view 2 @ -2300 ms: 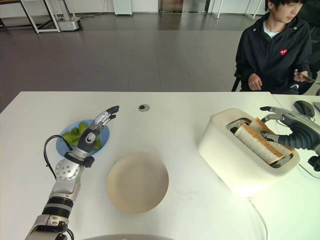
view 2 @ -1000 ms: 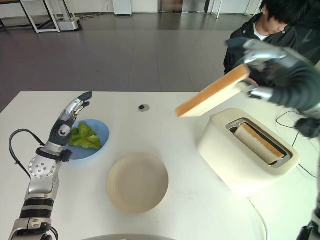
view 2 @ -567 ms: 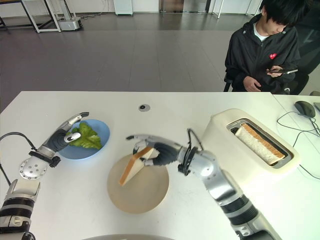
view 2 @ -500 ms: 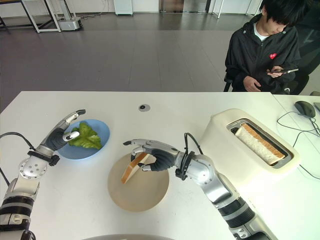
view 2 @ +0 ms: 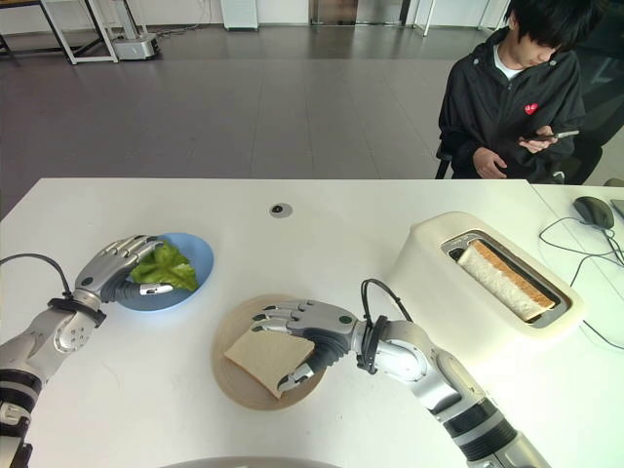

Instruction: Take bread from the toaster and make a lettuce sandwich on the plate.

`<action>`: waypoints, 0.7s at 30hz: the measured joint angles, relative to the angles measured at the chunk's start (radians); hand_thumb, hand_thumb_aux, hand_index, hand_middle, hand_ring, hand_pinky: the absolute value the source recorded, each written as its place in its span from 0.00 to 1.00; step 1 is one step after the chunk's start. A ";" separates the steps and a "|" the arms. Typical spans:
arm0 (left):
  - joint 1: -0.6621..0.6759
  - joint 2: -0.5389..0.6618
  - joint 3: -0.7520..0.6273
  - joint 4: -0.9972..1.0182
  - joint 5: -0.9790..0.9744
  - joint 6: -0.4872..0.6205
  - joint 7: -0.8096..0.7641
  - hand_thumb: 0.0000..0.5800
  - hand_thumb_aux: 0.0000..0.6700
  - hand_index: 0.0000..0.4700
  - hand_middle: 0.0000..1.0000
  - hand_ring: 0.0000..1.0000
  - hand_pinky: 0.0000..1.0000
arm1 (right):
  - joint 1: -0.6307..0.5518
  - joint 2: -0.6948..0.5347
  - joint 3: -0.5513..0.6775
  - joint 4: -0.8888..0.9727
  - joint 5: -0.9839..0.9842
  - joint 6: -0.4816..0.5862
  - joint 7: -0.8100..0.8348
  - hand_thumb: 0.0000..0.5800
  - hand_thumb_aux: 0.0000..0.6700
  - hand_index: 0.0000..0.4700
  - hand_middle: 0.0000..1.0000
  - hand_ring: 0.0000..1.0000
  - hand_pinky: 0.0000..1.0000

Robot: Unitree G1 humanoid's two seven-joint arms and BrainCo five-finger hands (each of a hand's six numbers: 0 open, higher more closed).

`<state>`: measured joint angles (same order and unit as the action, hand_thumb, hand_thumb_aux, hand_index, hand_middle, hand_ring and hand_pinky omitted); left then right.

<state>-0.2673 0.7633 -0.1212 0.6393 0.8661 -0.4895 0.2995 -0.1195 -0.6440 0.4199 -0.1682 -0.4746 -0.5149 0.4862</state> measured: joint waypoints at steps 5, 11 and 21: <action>-0.050 0.004 -0.072 0.066 0.039 0.061 0.020 0.17 0.09 0.09 0.00 0.00 0.00 | 0.002 -0.019 -0.008 0.012 -0.013 0.000 0.017 0.00 0.00 0.00 0.00 0.00 0.00; -0.103 -0.002 -0.137 0.133 0.039 0.076 0.057 0.84 0.60 0.60 0.00 0.00 0.00 | 0.003 -0.012 -0.018 0.012 -0.012 0.001 0.019 0.00 0.00 0.00 0.00 0.00 0.00; -0.121 -0.003 -0.173 0.137 -0.006 0.033 0.081 1.00 1.00 1.00 0.00 0.00 0.00 | 0.005 0.002 -0.035 0.015 -0.005 0.000 0.019 0.00 0.00 0.00 0.00 0.00 0.00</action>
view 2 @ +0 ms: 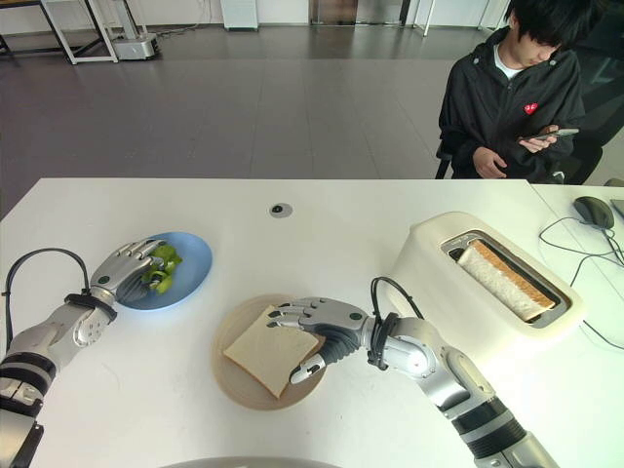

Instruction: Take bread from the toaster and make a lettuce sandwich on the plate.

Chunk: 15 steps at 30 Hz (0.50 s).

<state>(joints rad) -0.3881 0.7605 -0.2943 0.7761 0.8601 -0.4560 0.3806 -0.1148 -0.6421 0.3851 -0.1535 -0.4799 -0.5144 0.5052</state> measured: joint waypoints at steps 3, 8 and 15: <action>0.000 0.001 0.000 -0.003 -0.019 -0.011 0.000 1.00 1.00 1.00 0.00 0.00 0.00 | 0.000 0.004 -0.003 0.003 0.000 0.000 0.000 0.00 0.00 0.00 0.00 0.00 0.00; 0.025 0.035 0.027 -0.075 -0.039 -0.005 0.008 1.00 1.00 1.00 0.00 0.00 0.00 | 0.001 0.012 -0.013 0.003 0.001 0.001 -0.009 0.00 0.00 0.00 0.00 0.00 0.00; 0.256 0.106 0.137 -0.666 -0.178 -0.015 -0.160 1.00 1.00 1.00 0.00 0.00 0.00 | -0.032 0.009 -0.122 0.013 0.017 0.027 -0.049 0.00 0.00 0.00 0.00 0.00 0.00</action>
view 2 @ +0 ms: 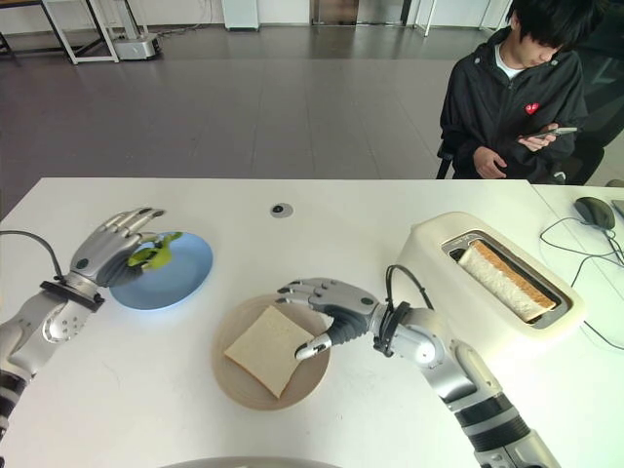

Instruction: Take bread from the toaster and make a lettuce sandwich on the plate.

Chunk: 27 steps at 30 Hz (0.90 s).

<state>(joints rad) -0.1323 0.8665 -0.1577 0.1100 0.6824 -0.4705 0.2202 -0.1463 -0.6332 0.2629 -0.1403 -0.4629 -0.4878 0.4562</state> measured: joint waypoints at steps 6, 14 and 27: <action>0.157 -0.120 -0.215 -0.378 0.093 -0.074 -0.232 1.00 1.00 1.00 0.00 0.00 0.00 | -0.072 -0.026 -0.099 0.063 0.030 0.017 -0.033 0.00 0.00 0.00 0.00 0.00 0.00; 0.163 -0.184 -0.258 -0.365 0.213 -0.081 -0.252 1.00 1.00 1.00 0.00 0.00 0.00 | -0.089 -0.018 -0.095 0.084 0.053 0.006 -0.025 0.00 0.00 0.00 0.00 0.00 0.00; 0.177 -0.177 -0.174 -0.367 0.219 -0.085 -0.246 0.00 0.00 0.00 0.00 0.00 0.00 | -0.087 -0.015 -0.081 0.082 0.063 -0.007 -0.002 0.00 0.00 0.00 0.00 0.00 0.00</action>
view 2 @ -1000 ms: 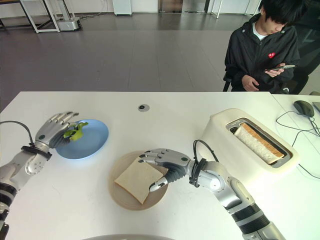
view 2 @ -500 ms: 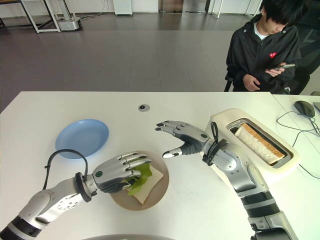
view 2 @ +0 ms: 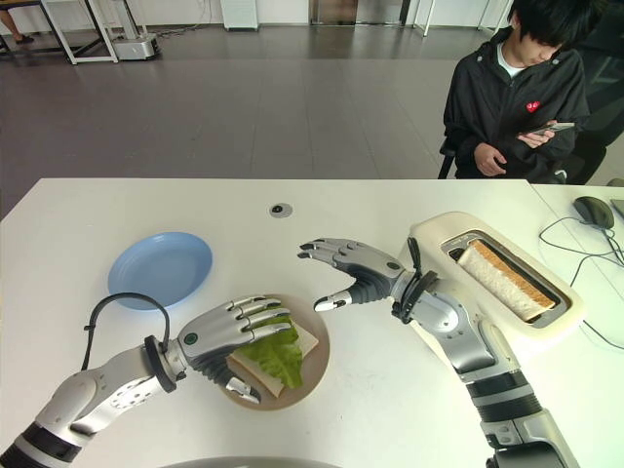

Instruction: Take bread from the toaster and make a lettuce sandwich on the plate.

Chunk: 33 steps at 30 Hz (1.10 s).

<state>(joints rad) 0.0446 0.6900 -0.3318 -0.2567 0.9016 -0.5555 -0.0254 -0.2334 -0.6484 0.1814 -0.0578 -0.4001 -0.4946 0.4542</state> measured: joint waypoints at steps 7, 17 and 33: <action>0.033 0.035 0.117 -0.051 -0.087 -0.017 -0.004 0.00 0.00 0.00 0.00 0.00 0.00 | 0.031 -0.064 -0.120 -0.087 0.093 -0.038 0.005 0.00 0.00 0.00 0.00 0.00 0.00; -0.043 -0.128 0.266 0.176 -0.696 -0.084 0.006 0.00 0.00 0.00 0.00 0.00 0.00 | 0.207 -0.319 -0.763 -0.201 0.182 0.060 0.073 0.00 0.00 0.00 0.00 0.00 0.00; -0.092 -0.176 0.285 0.259 -0.645 -0.117 -0.036 0.00 0.00 0.00 0.00 0.00 0.00 | 0.437 -0.376 -0.737 -0.066 0.070 0.178 0.163 1.00 1.00 1.00 0.00 0.00 0.00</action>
<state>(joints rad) -0.0478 0.5137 -0.0469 0.0019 0.2570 -0.6727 -0.0614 0.2037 -1.0246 -0.5554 -0.1242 -0.3301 -0.3162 0.6174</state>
